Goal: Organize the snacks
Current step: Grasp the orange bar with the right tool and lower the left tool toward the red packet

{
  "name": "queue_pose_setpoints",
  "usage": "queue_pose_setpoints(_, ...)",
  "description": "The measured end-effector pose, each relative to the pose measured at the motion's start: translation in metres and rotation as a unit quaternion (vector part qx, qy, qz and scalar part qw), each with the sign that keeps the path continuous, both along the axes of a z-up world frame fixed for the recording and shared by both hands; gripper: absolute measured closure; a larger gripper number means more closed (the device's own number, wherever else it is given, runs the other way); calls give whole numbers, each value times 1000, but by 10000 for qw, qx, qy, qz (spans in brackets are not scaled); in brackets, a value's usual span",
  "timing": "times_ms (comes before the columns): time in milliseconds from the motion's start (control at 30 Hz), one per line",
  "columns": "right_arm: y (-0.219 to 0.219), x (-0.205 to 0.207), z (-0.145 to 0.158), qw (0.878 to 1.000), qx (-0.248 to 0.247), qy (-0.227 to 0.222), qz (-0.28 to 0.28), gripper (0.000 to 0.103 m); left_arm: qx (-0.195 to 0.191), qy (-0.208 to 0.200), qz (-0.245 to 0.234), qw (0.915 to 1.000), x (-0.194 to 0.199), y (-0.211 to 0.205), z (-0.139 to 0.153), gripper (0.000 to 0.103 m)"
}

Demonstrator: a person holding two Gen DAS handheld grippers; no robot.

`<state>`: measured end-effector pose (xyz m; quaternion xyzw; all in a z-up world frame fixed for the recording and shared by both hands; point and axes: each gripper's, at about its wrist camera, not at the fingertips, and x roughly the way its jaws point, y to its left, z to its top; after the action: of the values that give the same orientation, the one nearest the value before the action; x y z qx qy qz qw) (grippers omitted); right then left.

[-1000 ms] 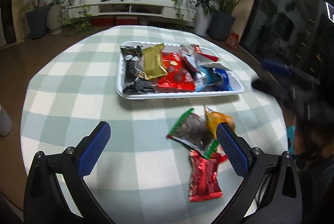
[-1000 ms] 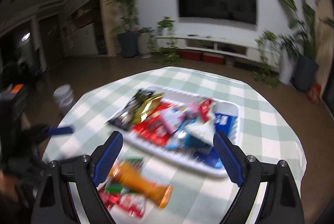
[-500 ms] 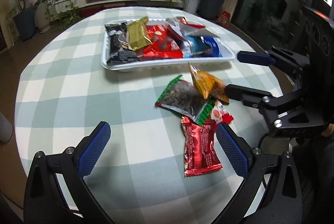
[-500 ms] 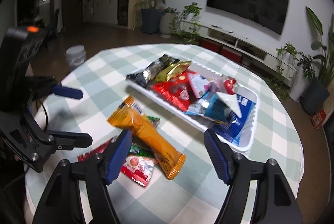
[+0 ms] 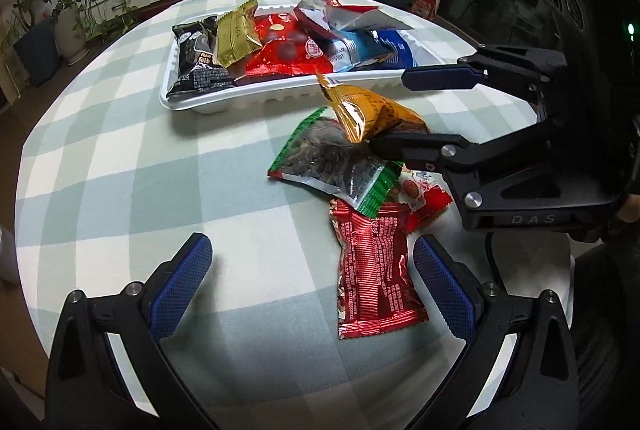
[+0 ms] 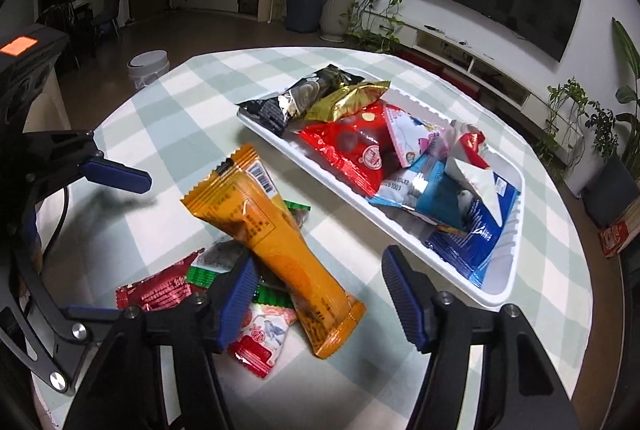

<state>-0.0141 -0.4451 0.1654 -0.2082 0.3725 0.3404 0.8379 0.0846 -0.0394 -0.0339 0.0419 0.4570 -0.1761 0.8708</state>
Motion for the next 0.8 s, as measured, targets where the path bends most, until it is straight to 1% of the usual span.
queue_pose_setpoints(100,1,3,0,10000,58,76,19,37,34,55,39,10000,3,0,-3,2)
queue_pose_setpoints(167,3,4,-2,9999,56,131,35,38,12,99,67,9999,4,2,-5,5)
queue_pose_setpoints(200,4,5,-3,9998,56,172,48,38,-1,113,74,9999,5,2,-6,5)
queue_pose_setpoints(300,7,8,-8,9994,36,321,90,41,-1,124,66,9999,4,2,-7,6)
queue_pose_setpoints(333,8,9,-9,9992,36,383,100,45,-11,138,55,9999,5,2,-7,9)
queue_pose_setpoints(367,9,9,-10,9989,36,444,107,47,-17,155,50,9999,6,2,-8,15)
queue_pose_setpoints(400,9,10,-11,9986,46,508,121,50,-21,186,51,9998,6,2,-9,18)
queue_pose_setpoints(467,10,10,-12,9983,50,568,151,56,-69,205,51,9998,8,3,-10,21)
queue_pose_setpoints(533,11,8,-13,9979,53,611,195,65,-89,205,38,9997,8,3,-10,24)
queue_pose_setpoints(567,12,8,-12,9978,52,622,202,67,-79,202,35,9998,9,3,-10,24)
queue_pose_setpoints(633,11,8,-11,9977,67,647,189,78,-75,198,32,9998,9,3,-11,24)
queue_pose_setpoints(667,9,8,-9,9977,103,649,177,81,-76,197,32,9998,9,3,-11,24)
queue_pose_setpoints(800,0,9,3,9971,419,637,75,82,-65,192,31,9998,9,2,-11,24)
